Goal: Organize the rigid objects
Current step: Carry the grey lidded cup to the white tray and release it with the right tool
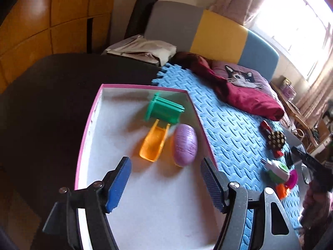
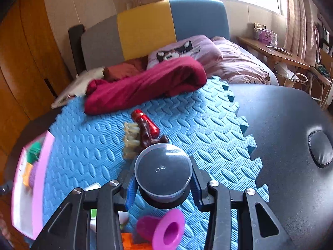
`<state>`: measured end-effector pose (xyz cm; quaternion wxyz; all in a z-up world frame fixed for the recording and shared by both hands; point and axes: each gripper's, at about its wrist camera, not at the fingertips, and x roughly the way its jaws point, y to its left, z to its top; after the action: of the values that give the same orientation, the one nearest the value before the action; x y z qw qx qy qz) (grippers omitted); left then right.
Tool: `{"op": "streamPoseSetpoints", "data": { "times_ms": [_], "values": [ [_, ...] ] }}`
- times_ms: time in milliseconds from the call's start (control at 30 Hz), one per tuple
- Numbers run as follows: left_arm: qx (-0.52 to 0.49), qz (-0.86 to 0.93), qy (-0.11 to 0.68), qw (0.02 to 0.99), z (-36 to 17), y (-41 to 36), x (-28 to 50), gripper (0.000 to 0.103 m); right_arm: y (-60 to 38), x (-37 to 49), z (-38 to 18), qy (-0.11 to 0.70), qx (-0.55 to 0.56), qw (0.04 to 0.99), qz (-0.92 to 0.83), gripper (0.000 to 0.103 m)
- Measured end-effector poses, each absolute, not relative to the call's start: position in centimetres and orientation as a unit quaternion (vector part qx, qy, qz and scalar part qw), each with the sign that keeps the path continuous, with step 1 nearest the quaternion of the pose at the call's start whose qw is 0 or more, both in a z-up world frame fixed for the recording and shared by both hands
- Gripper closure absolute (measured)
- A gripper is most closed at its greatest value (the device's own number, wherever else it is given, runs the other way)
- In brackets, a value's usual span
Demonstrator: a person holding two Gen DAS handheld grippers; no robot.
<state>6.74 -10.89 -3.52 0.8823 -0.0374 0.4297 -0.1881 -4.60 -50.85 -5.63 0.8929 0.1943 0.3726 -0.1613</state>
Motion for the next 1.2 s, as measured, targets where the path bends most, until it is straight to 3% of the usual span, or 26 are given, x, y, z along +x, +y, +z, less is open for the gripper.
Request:
{"op": "streamPoseSetpoints", "data": {
  "times_ms": [633, 967, 1200],
  "values": [
    [-0.008, -0.135, 0.415, 0.899, -3.2, -6.6, 4.4, 0.033, -48.2, -4.6, -3.4, 0.346, 0.169, 0.913, -0.138, 0.06],
    [-0.04, -0.117, 0.415, 0.901, -3.7, -3.6, 4.6, 0.033, -33.3, -1.8, -0.4, 0.361, 0.087, 0.927, 0.046, 0.06],
    [-0.056, -0.115, 0.408, 0.904, -3.4, -1.9, 4.5, 0.033, -22.3, 1.1, -2.5, 0.408, 0.01, 0.897, 0.168, 0.06]
  ]
}}
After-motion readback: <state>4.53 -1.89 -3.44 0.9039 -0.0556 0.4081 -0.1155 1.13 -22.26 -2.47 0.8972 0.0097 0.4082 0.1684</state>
